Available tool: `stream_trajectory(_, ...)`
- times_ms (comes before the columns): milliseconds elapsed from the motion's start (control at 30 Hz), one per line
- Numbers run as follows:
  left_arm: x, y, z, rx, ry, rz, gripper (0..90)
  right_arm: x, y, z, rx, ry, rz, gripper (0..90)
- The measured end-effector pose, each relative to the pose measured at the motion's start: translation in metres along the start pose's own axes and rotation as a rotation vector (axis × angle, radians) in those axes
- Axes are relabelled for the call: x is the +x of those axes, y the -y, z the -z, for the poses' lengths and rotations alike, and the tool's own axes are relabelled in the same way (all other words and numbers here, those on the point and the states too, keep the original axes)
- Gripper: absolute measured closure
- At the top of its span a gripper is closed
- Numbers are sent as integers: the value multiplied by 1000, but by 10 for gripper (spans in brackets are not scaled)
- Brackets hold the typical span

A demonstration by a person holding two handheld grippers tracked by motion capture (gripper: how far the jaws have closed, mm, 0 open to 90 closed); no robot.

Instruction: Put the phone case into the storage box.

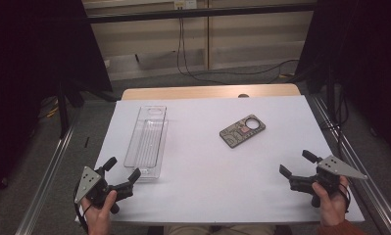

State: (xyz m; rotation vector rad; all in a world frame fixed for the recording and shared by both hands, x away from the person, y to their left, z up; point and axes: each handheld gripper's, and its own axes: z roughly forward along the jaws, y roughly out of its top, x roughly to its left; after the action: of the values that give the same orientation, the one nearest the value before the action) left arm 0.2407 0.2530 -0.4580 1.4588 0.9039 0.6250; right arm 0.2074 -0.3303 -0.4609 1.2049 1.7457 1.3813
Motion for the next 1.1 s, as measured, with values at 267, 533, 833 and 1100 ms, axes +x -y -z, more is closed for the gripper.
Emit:
stream_trajectory(267,0,-1,-1,4,-9,4,23,-1,1,0,29,-19,-15,11)
stream_trajectory(533,0,0,0,8,-8,0,24,1,2,-3,52,-62,2,13)
stream_trajectory(833,-3,1,1,13,14,-12,27,6,2,-5,66,-79,-35,21)
stream_trajectory(1100,-3,1,2,11,16,-8,27,11,1,-11,97,-106,-31,22)
